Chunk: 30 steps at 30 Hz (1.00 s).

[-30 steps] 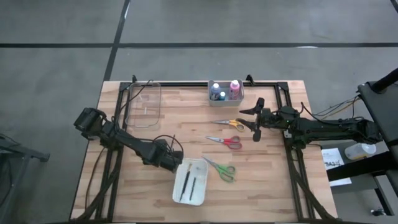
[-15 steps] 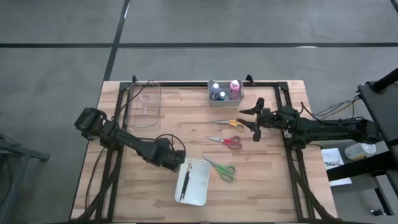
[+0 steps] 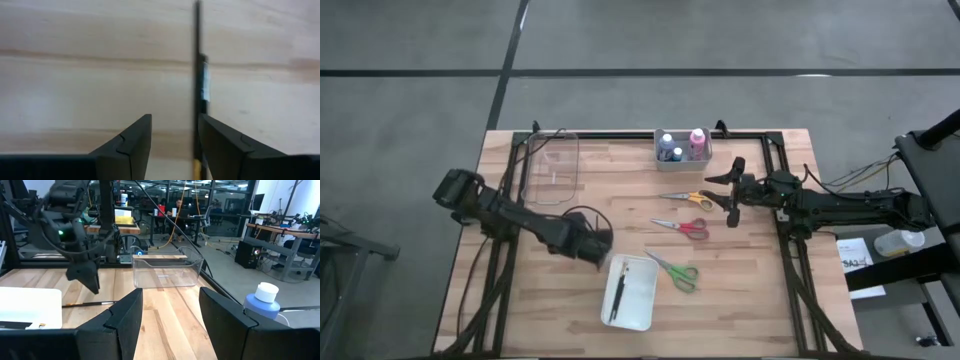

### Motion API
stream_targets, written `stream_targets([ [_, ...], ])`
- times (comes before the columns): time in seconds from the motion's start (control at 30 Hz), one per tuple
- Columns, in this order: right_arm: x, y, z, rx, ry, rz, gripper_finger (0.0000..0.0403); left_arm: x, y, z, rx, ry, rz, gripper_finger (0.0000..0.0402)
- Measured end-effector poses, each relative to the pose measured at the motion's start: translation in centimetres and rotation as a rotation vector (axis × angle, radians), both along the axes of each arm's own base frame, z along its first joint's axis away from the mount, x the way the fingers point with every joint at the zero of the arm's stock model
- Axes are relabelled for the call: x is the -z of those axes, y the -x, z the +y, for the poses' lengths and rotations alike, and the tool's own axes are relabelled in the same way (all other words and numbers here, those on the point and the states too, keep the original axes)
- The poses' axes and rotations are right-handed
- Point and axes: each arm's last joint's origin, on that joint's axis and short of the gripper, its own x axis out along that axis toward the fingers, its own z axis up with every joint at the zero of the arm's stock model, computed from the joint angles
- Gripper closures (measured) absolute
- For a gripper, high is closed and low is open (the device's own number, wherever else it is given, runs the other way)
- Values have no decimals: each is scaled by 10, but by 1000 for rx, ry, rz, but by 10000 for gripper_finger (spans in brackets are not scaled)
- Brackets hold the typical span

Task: Pick & Place Paint Supplies
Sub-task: Put the gold paint brush into the white bin

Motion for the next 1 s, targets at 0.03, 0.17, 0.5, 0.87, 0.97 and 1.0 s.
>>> stream_targets([
  [0.03, 0, 0, 0, 0, 0, 0, 209, 3, 1, 3, -10, 5, 8, 229],
  [0.17, 0, 0, 0, 0, 0, 0, 209, 11, 1, 17, -11, 15, 6, 229],
  [0.5, 0, 0, 0, 0, 0, 0, 209, 14, -7, 65, 51, -19, 32, 229],
  [0.87, 0, 0, 0, 1, 0, 0, 209, 27, -5, 78, 107, -15, -18, 229],
  [0.97, 0, 0, 0, 1, 0, 0, 209, 32, -1, 76, 88, -9, -36, 229],
  [1.0, 0, 0, 0, 1, 0, 0, 209, 32, -1, 75, 90, -9, -37, 229],
])
